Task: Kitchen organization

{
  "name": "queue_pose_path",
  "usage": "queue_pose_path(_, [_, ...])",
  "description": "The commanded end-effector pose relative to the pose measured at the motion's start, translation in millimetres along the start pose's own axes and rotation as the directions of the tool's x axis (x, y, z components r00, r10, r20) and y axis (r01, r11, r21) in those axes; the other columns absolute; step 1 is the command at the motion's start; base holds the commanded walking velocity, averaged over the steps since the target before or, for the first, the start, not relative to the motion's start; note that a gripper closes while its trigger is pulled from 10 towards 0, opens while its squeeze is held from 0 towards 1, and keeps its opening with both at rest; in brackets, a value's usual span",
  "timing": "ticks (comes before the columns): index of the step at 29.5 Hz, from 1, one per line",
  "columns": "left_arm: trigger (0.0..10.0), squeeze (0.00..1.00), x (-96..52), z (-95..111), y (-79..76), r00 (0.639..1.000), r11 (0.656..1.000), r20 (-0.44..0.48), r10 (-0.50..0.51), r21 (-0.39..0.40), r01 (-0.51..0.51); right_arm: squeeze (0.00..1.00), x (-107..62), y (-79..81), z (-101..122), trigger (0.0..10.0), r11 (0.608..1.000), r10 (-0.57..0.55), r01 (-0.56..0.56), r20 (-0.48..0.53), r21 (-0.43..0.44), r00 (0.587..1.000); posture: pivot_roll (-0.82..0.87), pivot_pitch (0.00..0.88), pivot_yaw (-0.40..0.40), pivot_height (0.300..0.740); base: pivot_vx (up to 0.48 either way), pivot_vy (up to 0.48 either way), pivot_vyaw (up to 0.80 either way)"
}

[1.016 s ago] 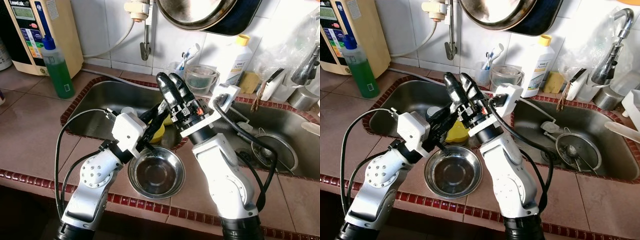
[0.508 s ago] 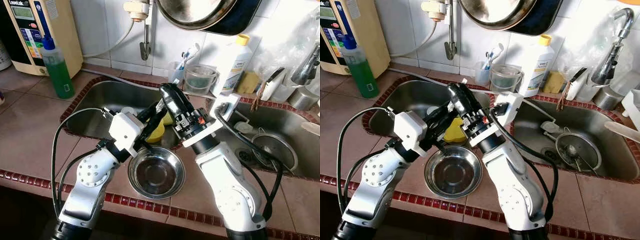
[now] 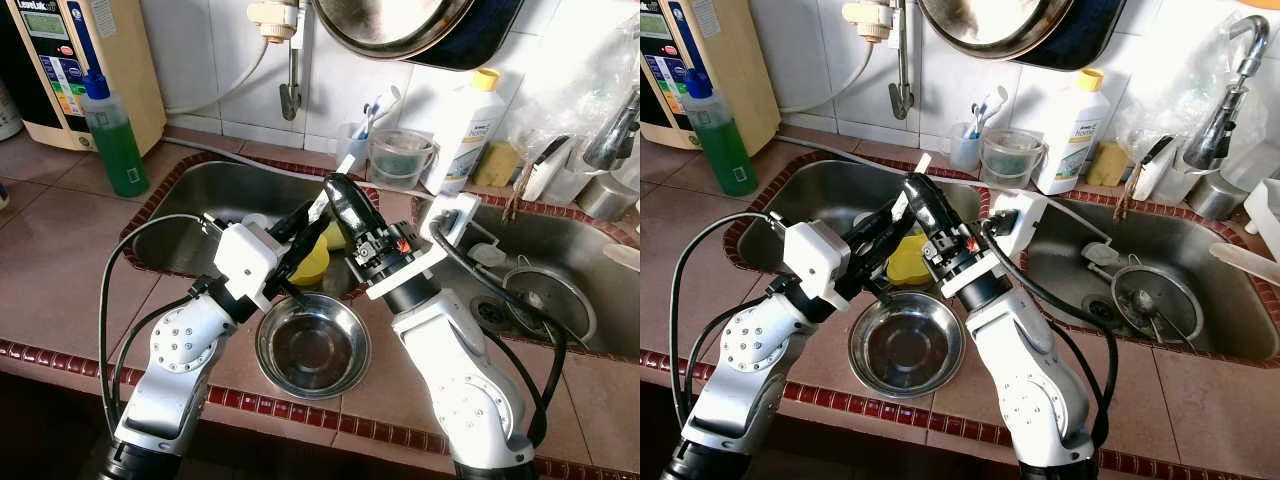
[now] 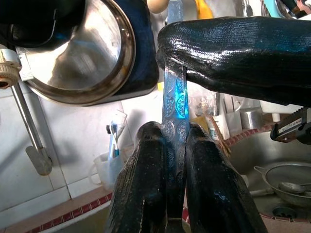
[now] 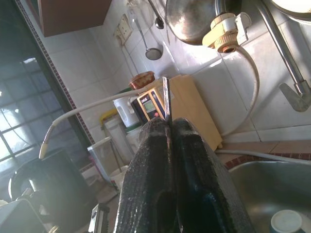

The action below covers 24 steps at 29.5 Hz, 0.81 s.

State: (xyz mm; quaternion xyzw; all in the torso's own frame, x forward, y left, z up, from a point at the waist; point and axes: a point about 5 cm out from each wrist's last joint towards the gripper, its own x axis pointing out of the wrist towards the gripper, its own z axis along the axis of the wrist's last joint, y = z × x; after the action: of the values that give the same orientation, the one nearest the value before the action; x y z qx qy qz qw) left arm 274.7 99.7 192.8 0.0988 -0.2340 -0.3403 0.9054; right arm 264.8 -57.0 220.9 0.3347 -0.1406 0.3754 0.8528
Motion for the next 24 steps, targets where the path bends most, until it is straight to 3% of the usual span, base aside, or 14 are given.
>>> queue_pose_path(1, [10.0,0.0,1.7,2.0,0.8,1.0,1.0,0.012,-0.005,0.004,0.005,0.0,1.2,10.4,0.6,0.0,0.999,0.024,-0.026,0.033,0.04,0.999,-0.17,0.029,-0.065,0.74,0.0,0.0,0.0])
queue_pose_path(4, [10.0,0.0,1.0,3.2,0.1,1.0,1.0,0.027,-0.003,0.012,0.003,0.0,1.9,10.4,1.7,0.0,0.999,0.025,-0.026,0.038,0.041,0.999,-0.17,0.028,-0.066,0.74,0.0,0.0,0.0])
queue_pose_path(7, [10.0,0.0,0.0,1.1,-1.0,0.999,0.998,0.016,-0.032,-0.046,0.033,0.0,2.0,10.6,2.1,0.0,0.999,0.025,-0.027,0.04,0.044,0.999,-0.17,0.026,-0.065,0.74,0.0,0.0,0.0])
queue_pose_path(8, [10.0,1.0,-0.2,0.0,-0.9,0.999,0.996,0.012,-0.046,-0.074,0.047,0.0,2.1,10.9,2.3,0.0,0.999,0.025,-0.027,0.042,0.045,0.999,-0.17,0.027,-0.065,0.74,0.0,0.0,0.0])
queue_pose_path(24, [10.0,1.0,-2.8,2.9,0.7,0.997,0.992,0.036,-0.064,-0.102,0.068,0.0,3.4,10.8,4.9,0.0,0.998,0.018,-0.022,0.06,0.053,0.998,-0.17,0.035,-0.06,0.74,0.0,0.0,0.0])
